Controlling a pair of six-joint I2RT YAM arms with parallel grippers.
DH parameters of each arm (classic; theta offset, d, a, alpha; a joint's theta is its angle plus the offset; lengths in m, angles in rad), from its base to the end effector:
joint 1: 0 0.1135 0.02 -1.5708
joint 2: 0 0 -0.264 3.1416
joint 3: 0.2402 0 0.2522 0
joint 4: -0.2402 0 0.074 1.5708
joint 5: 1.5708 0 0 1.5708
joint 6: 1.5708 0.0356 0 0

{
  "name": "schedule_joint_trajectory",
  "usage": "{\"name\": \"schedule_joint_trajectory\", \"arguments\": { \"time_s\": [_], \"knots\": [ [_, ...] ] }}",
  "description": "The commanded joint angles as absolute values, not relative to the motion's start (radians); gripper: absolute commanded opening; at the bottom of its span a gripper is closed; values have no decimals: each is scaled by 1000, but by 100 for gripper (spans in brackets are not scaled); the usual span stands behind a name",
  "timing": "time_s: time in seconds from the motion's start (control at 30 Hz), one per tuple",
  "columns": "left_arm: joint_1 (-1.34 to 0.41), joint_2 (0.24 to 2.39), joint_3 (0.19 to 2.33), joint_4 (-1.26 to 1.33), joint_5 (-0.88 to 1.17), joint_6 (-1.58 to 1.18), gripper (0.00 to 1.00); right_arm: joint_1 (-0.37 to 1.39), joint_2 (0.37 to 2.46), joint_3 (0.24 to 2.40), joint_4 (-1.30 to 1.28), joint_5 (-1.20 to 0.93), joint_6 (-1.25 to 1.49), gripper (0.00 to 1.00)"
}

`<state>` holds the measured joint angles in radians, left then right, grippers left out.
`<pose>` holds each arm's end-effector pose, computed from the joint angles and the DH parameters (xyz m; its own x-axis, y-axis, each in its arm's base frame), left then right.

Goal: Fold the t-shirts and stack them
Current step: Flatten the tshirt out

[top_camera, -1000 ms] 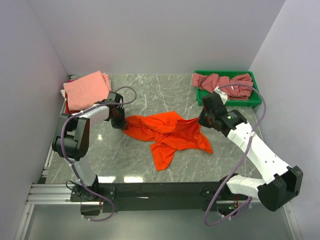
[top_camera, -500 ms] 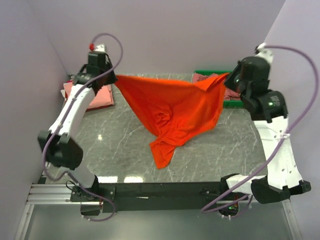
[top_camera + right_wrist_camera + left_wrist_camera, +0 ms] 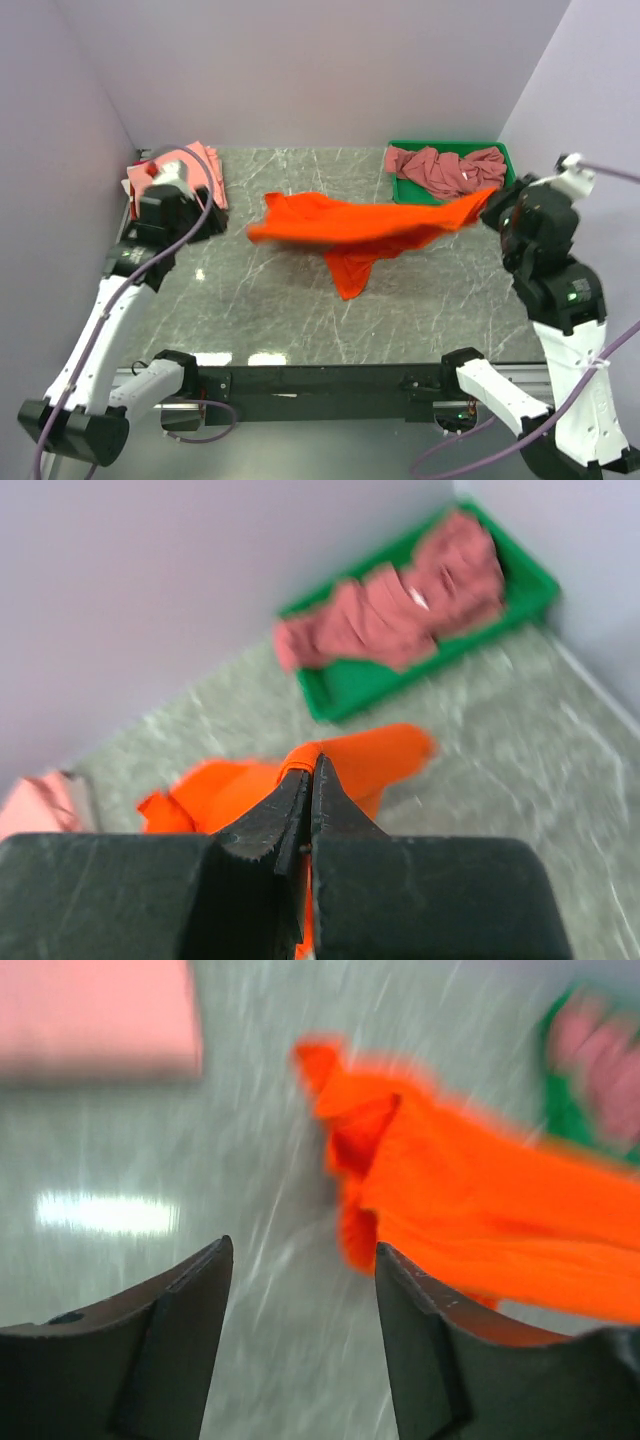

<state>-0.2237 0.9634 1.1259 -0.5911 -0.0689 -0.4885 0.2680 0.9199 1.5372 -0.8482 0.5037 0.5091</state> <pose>0.1965 -0.0422 0.3836 -0.4331 -0.3816 -0.8166 -0.0487 0.9145 -0.4016 0.1275 0.0172 0.4902 -0.0849 0.4194 -0.9038 0.3007 0.8756 0.3780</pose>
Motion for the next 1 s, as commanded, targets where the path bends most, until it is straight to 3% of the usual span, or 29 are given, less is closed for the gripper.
{"name": "schedule_joint_trajectory", "arguments": {
  "time_s": [0.0,0.17,0.4,0.57,0.97],
  "knots": [
    [-226,968,999,-716,18,-557,65,261,858,1364,-865,543,594,0],
    [-221,1130,905,-623,249,-566,66,262,787,1143,-859,479,669,0],
    [-297,1402,955,-502,475,-477,66,261,781,1089,-890,459,710,0],
    [-429,1534,992,-486,488,-471,64,262,781,1088,-900,459,713,0],
    [-463,1654,1032,-434,468,-509,55,261,781,1075,-893,446,719,0]
  ]
}}
